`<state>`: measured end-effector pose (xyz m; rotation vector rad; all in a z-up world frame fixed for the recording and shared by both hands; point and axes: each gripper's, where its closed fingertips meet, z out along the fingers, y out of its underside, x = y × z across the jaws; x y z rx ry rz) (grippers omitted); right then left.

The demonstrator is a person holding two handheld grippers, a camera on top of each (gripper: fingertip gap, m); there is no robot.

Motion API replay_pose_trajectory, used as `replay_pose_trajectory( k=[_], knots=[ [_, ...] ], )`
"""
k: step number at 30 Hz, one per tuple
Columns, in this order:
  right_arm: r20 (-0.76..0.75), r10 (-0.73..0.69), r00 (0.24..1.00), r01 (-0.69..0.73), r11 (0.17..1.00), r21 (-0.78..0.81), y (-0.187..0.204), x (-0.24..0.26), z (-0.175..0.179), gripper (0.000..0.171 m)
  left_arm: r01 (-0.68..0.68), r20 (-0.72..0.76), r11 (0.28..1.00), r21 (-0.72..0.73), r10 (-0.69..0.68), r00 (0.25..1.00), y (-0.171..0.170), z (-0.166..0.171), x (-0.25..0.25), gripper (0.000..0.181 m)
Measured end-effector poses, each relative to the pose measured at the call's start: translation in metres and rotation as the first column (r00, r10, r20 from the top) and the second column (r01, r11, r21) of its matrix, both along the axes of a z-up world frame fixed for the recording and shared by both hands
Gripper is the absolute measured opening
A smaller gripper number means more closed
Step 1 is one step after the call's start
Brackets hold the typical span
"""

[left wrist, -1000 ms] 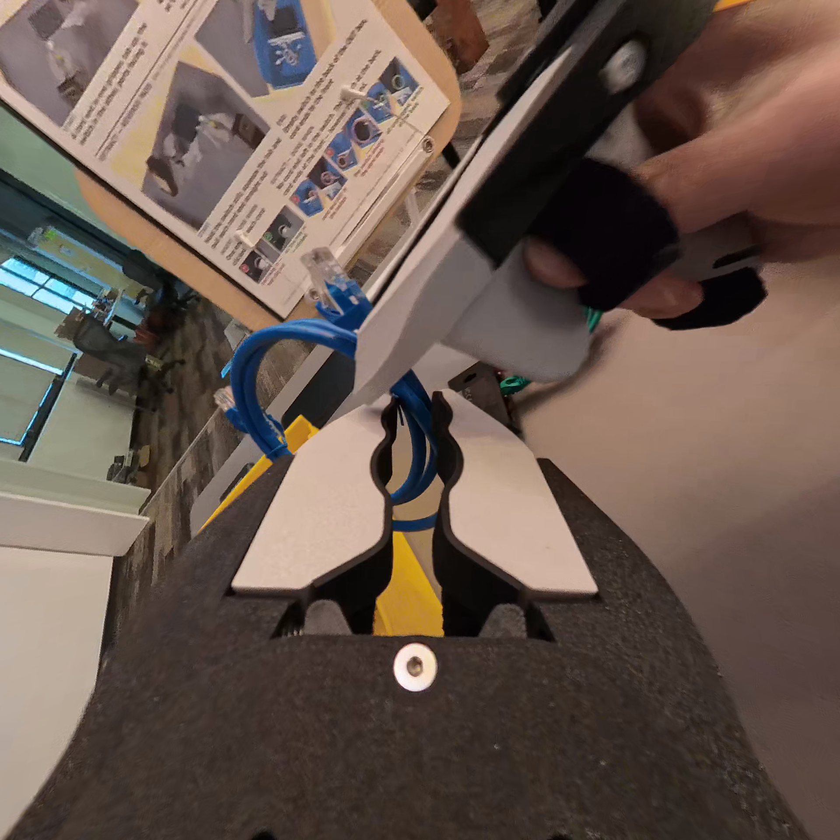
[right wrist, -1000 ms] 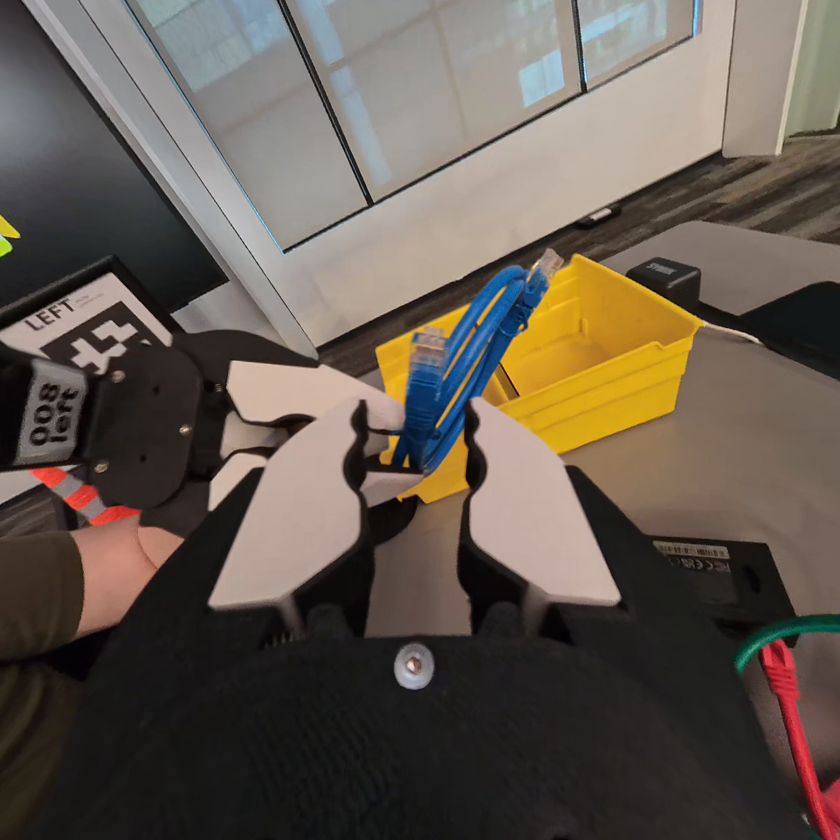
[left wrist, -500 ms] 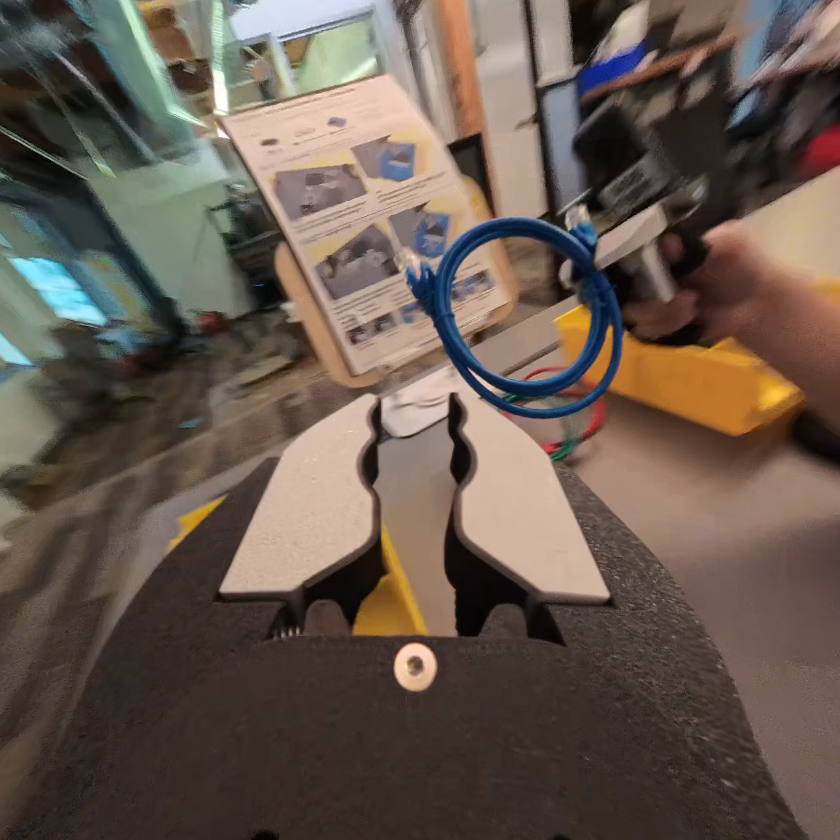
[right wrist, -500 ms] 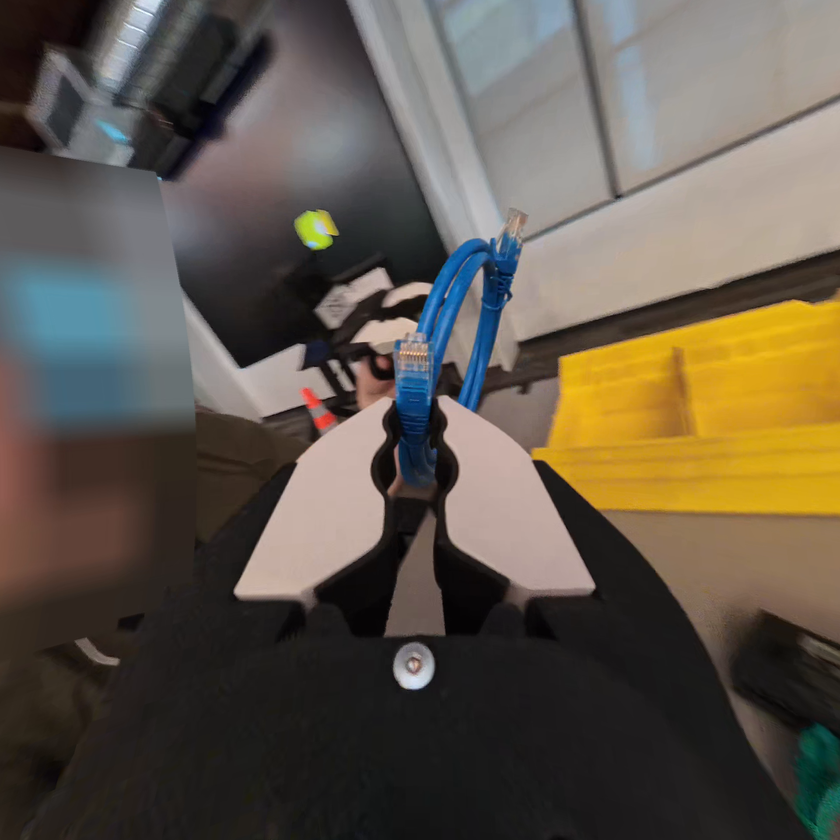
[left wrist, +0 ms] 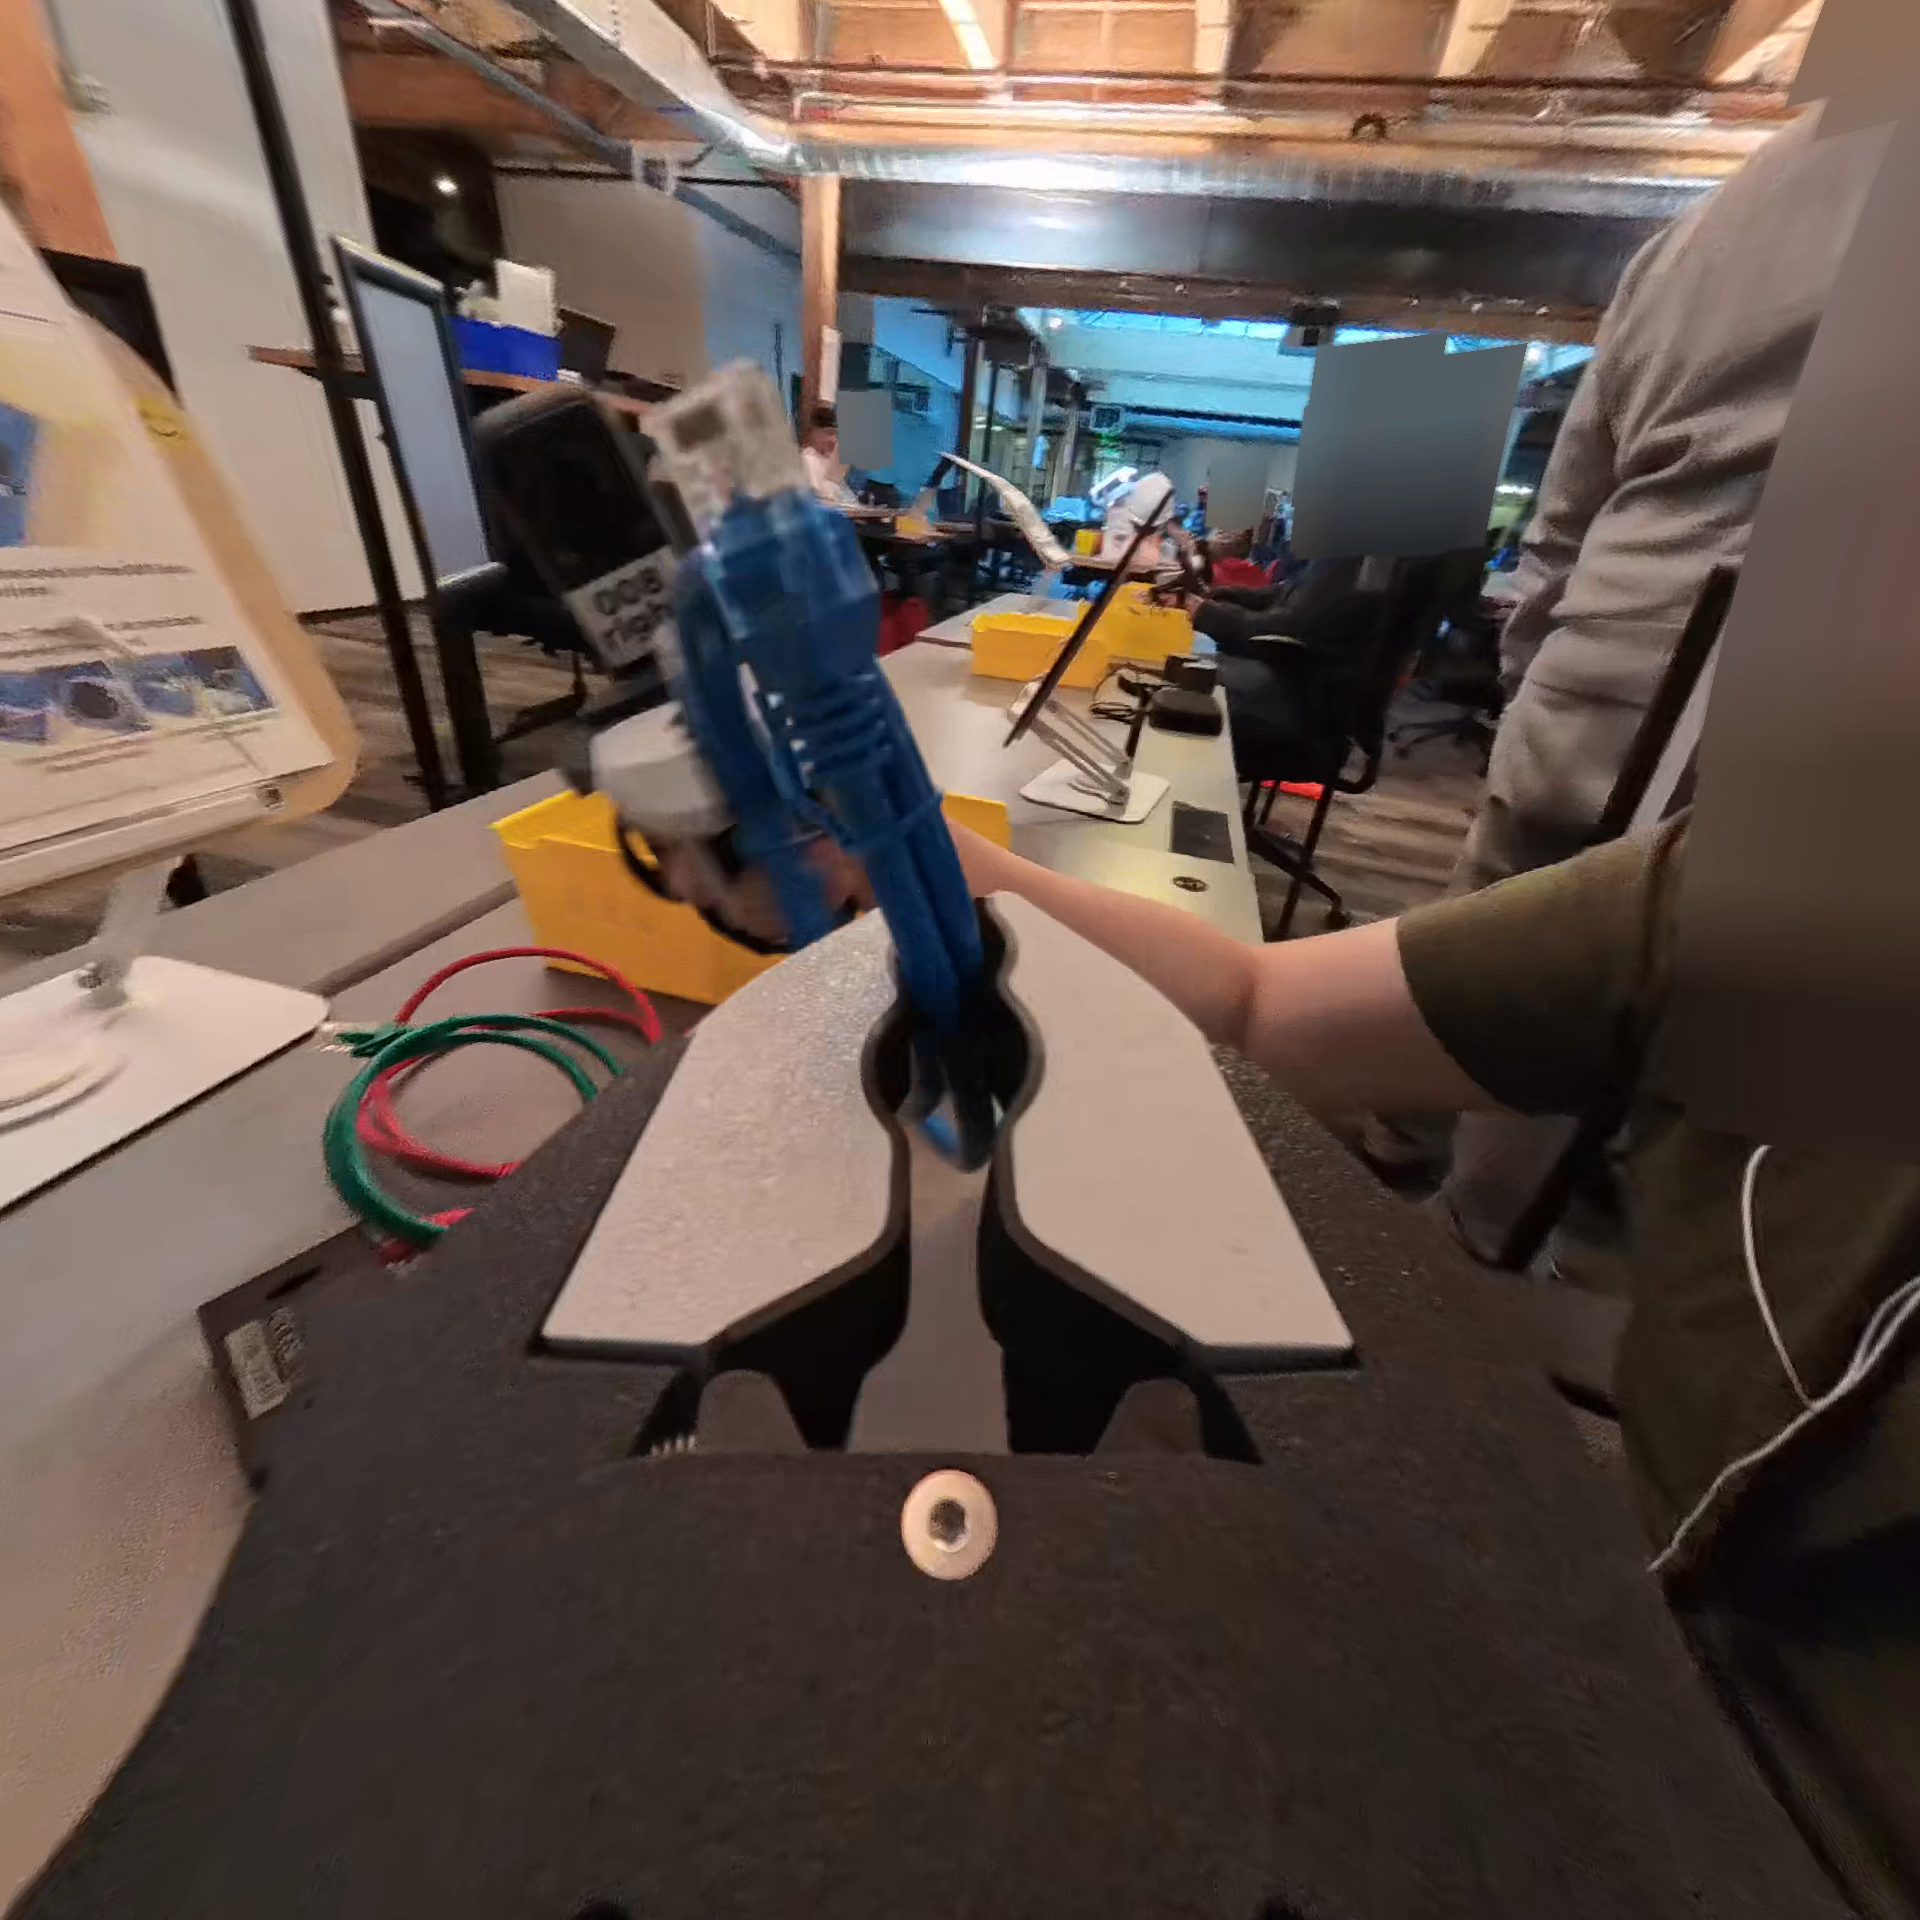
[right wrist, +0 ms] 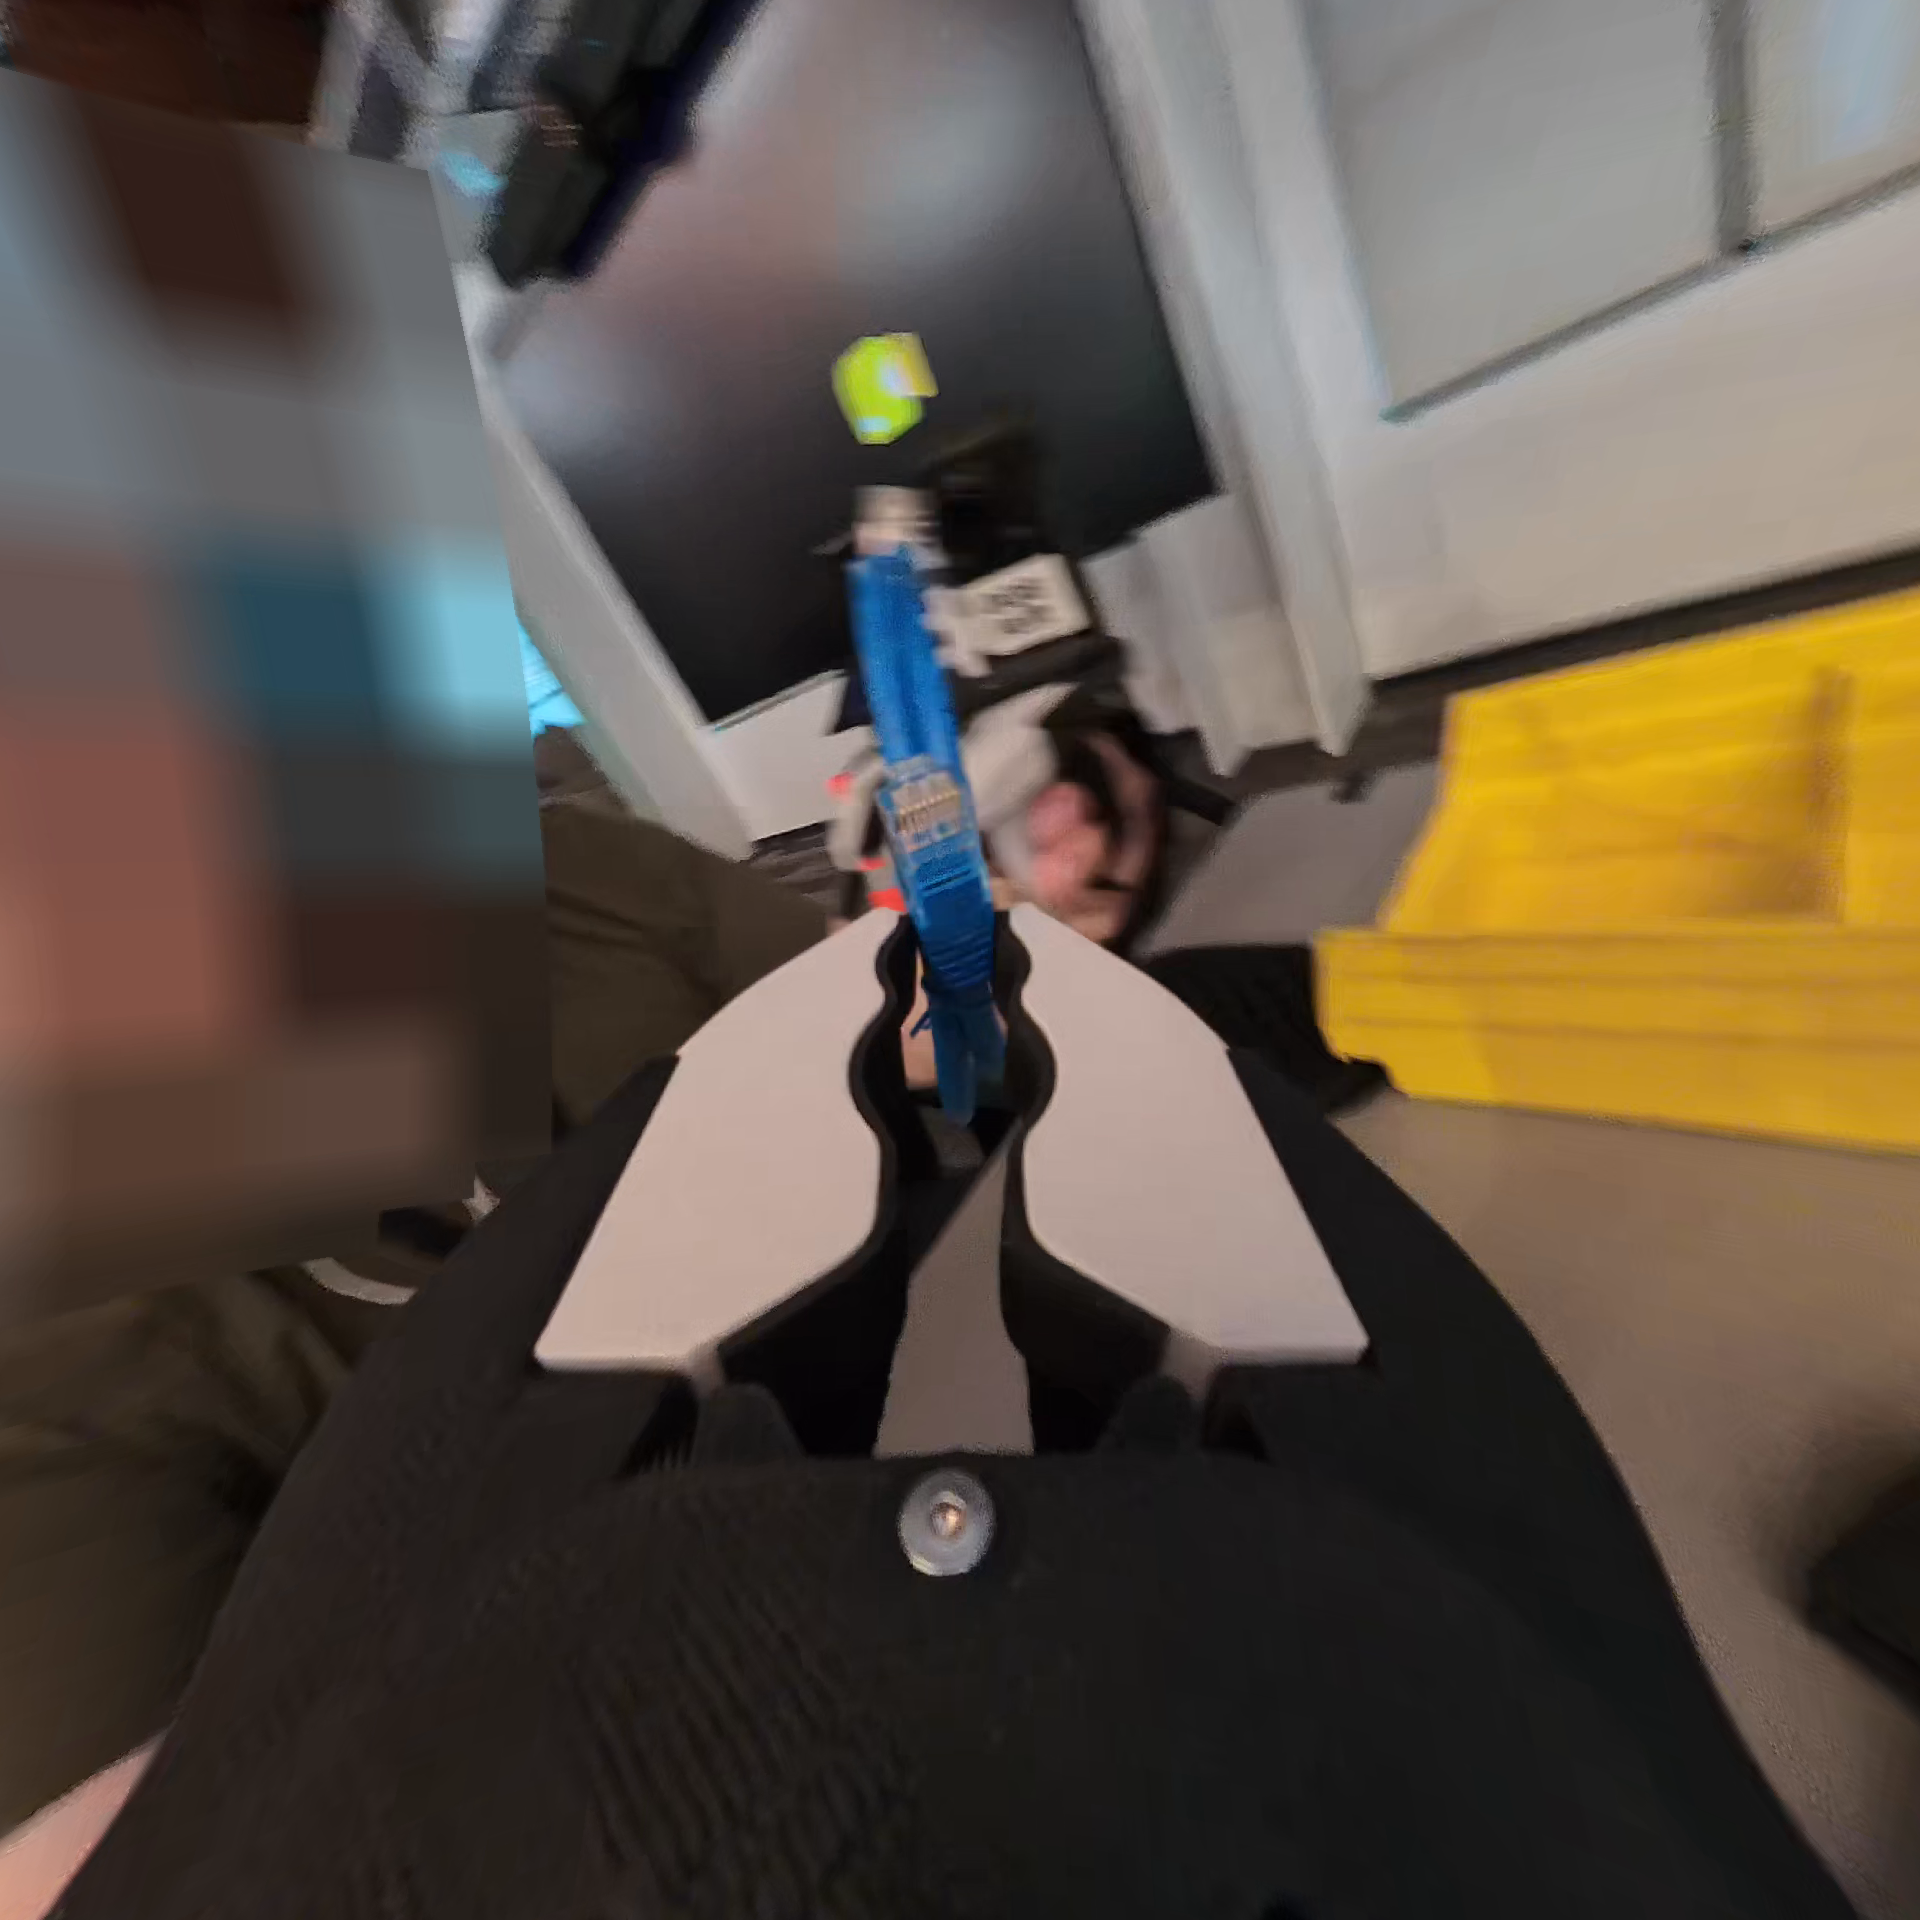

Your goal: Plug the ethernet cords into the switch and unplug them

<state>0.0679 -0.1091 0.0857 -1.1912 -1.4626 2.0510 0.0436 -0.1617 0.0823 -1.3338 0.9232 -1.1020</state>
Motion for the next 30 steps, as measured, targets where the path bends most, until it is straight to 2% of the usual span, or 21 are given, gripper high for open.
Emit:
replay_pose_trajectory(
  k=[2, 4, 7, 9, 11, 12, 14, 16, 17, 19, 20, 22, 23, 24, 25, 27, 30],
  knots=[
    [0.159, -0.173, 0.972, 0.176, 0.984, -0.011, 0.030, -0.015, -0.026, 0.018, -0.098, 0.015, 0.995, -0.016, 0.099, 0.995, 0.015, -0.002, 0.000, 0.007],
    [0.279, -0.352, 0.894, 0.365, 0.931, 0.005, 0.065, -0.024, -0.048, 0.028, -0.236, 0.011, 0.969, -0.071, 0.237, 0.971, 0.038, -0.009, -0.006, 0.007],
    [0.232, -0.507, 0.830, 0.513, 0.858, 0.037, 0.093, -0.020, -0.044, 0.030, -0.280, 0.028, 0.947, -0.159, 0.288, 0.957, 0.053, -0.019, -0.008, 0.006],
    [0.179, -0.503, 0.845, 0.485, 0.864, 0.138, 0.083, -0.017, -0.037, 0.031, -0.324, 0.043, 0.923, -0.205, 0.339, 0.940, 0.065, -0.025, -0.011, 0.007],
    [0.131, -0.429, 0.894, 0.378, 0.877, 0.296, 0.053, -0.019, -0.034, 0.039, -0.378, 0.054, 0.898, -0.226, 0.399, 0.915, 0.078, -0.028, -0.017, 0.006],
    [0.106, -0.409, 0.907, 0.338, 0.854, 0.396, 0.040, -0.023, -0.037, 0.045, -0.378, 0.072, 0.892, -0.246, 0.406, 0.911, 0.081, -0.027, -0.018, 0.006],
    [0.062, -0.411, 0.910, 0.293, 0.740, 0.606, 0.022, -0.033, -0.051, 0.057, -0.310, 0.131, 0.905, -0.292, 0.359, 0.924, 0.081, -0.020, -0.015, 0.006],
    [0.031, -0.450, 0.892, 0.272, 0.591, 0.760, 0.018, -0.046, -0.067, 0.059, -0.254, 0.184, 0.910, -0.328, 0.325, 0.928, 0.082, -0.013, -0.012, 0.006],
    [0.015, -0.455, 0.890, 0.263, 0.541, 0.798, 0.014, -0.052, -0.071, 0.058, -0.242, 0.197, 0.910, -0.338, 0.320, 0.927, 0.084, -0.012, -0.011, 0.007],
    [-0.010, -0.491, 0.871, 0.273, 0.468, 0.840, 0.016, -0.059, -0.074, 0.032, -0.208, 0.218, 0.911, -0.355, 0.297, 0.930, 0.086, -0.011, -0.008, 0.007],
    [-0.013, -0.517, 0.856, 0.279, 0.441, 0.853, 0.020, -0.059, -0.075, 0.028, -0.179, 0.237, 0.916, -0.360, 0.275, 0.932, 0.085, -0.009, -0.006, 0.007],
    [0.051, -0.512, 0.858, 0.231, 0.472, 0.851, 0.019, -0.052, -0.078, 0.024, -0.186, 0.212, 0.911, -0.367, 0.276, 0.937, 0.089, -0.014, -0.004, 0.013],
    [0.102, -0.515, 0.851, 0.197, 0.494, 0.847, 0.020, -0.044, -0.080, 0.021, -0.220, 0.163, 0.904, -0.368, 0.296, 0.941, 0.092, -0.021, -0.005, 0.029],
    [0.151, -0.529, 0.835, 0.171, 0.510, 0.843, 0.024, -0.034, -0.081, 0.021, -0.257, 0.106, 0.898, -0.357, 0.313, 0.944, 0.094, -0.029, -0.007, 0.037],
    [0.220, -0.539, 0.813, 0.132, 0.538, 0.832, 0.026, -0.022, -0.084, 0.021, -0.307, 0.053, 0.891, -0.335, 0.343, 0.938, 0.096, -0.038, -0.010, 0.037],
    [0.375, -0.561, 0.738, 0.037, 0.588, 0.808, 0.029, 0.007, -0.097, 0.019, -0.467, -0.069, 0.840, -0.277, 0.468, 0.881, 0.106, -0.062, -0.024, 0.041],
    [0.624, -0.564, 0.541, -0.153, 0.663, 0.733, 0.027, 0.055, -0.134, 0.020, -0.651, -0.280, 0.744, -0.152, 0.599, 0.750, 0.121, -0.100, -0.039, 0.047]
  ],
)
